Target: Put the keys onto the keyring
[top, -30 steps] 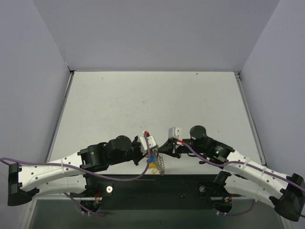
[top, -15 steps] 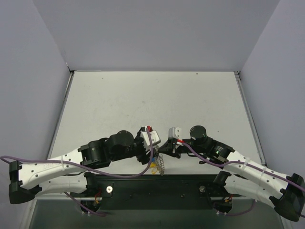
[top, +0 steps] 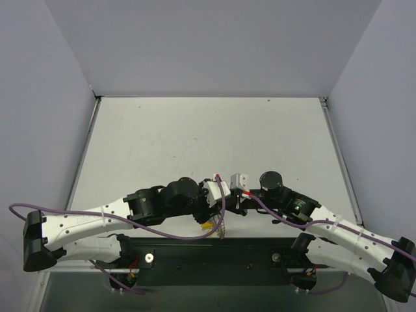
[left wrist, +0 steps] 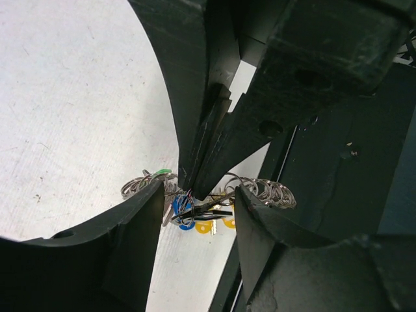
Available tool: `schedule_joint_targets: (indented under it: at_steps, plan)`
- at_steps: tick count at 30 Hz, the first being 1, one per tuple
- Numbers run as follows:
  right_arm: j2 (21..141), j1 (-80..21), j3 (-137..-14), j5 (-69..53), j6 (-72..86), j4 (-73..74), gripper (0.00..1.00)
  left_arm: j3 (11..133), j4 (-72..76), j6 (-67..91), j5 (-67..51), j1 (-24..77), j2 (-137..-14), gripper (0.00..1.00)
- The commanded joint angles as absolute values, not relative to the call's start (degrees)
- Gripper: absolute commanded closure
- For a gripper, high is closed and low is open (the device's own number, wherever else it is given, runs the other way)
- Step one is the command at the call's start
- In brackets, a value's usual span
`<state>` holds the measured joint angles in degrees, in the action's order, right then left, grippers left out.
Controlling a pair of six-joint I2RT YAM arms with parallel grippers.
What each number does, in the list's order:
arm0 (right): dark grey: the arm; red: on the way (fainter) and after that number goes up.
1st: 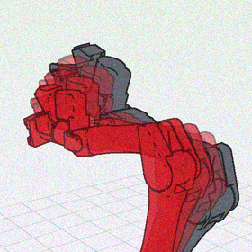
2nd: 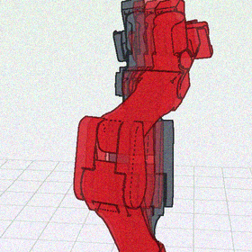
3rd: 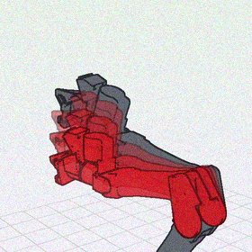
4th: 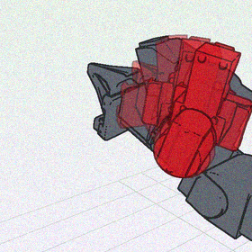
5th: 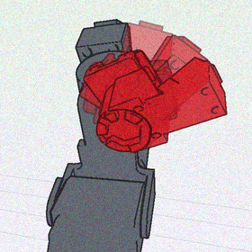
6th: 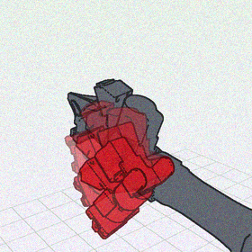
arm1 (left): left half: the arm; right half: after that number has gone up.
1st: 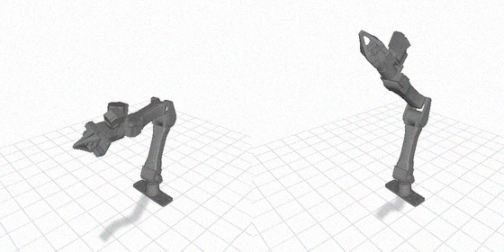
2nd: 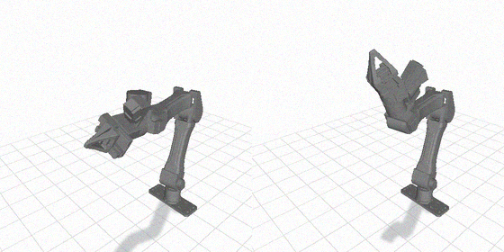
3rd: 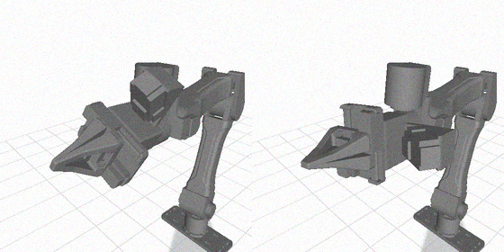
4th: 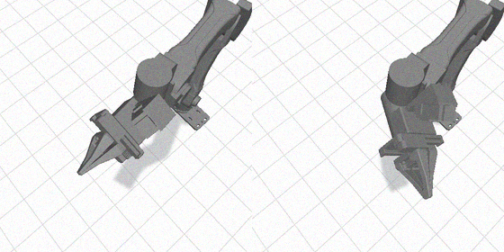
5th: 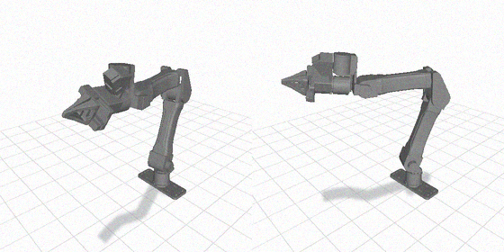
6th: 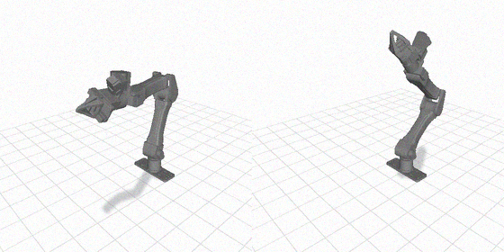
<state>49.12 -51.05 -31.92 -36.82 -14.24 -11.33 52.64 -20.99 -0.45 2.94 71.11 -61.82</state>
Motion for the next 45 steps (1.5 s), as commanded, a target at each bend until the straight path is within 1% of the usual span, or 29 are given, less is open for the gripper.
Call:
schedule_joint_targets:
  at_steps: [1, 3, 4, 7, 10, 11, 14, 15, 16, 17, 18, 20, 45]
  plan:
    - [47.55, -51.24, -33.31, -37.97, -15.38, -15.82, 1.0, 55.55, -21.79, -0.35, 3.34, 71.02, -61.96, 0.45]
    - [47.55, -51.24, -33.4, -38.06, -15.38, -15.82, 1.0, 55.2, -21.88, -0.35, 4.3, 71.02, -61.7, 0.48]
    - [47.55, -51.33, -33.31, -38.06, -15.38, -15.82, 1.0, 54.85, -21.97, -0.26, 4.57, 71.02, -61.53, 0.52]
    - [47.46, -51.33, -33.4, -38.14, -15.38, -15.82, 1.0, 54.49, -22.06, -0.35, 5.62, 71.02, -61.17, 0.58]
    - [47.55, -51.24, -33.4, -38.14, -15.38, -15.91, 1.0, 53.97, -22.41, -0.26, 6.85, 71.02, -60.73, 0.67]
    - [47.64, -51.15, -33.4, -38.23, -15.38, -15.91, 1.0, 53.88, -22.5, -0.35, 6.94, 71.02, -60.65, 0.73]
    - [47.81, -51.24, -33.4, -38.32, -15.21, -16.08, 1.0, 53.44, -22.76, -0.26, 7.73, 71.02, -59.94, 0.78]
    - [47.81, -51.24, -33.31, -38.41, -15.21, -16.17, 1.0, 53.26, -23.02, -0.35, 7.91, 71.02, -59.68, 0.84]
    - [47.81, -51.33, -33.31, -38.41, -15.21, -16.17, 1.0, 53.17, -23.03, -0.35, 8.35, 71.02, -59.5, 0.87]
    - [47.9, -51.24, -33.31, -38.41, -15.21, -16.26, 1.0, 53.0, -23.03, -0.35, 8.44, 71.1, -59.33, 0.88]
    - [47.81, -51.24, -33.22, -38.41, -15.21, -16.43, 1.0, 52.91, -23.03, -0.35, 8.44, 71.02, -58.98, 0.94]
    - [47.81, -51.24, -33.22, -38.41, -15.12, -16.43, 1.0, 52.82, -23.12, -0.35, 8.7, 71.02, -58.8, 0.99]
    - [48.08, -51.42, -31.91, -39.29, -13.89, -19.95, 1.0, 51.06, -26.36, -0.35, 10.81, 71.02, -55.2, 1.0]
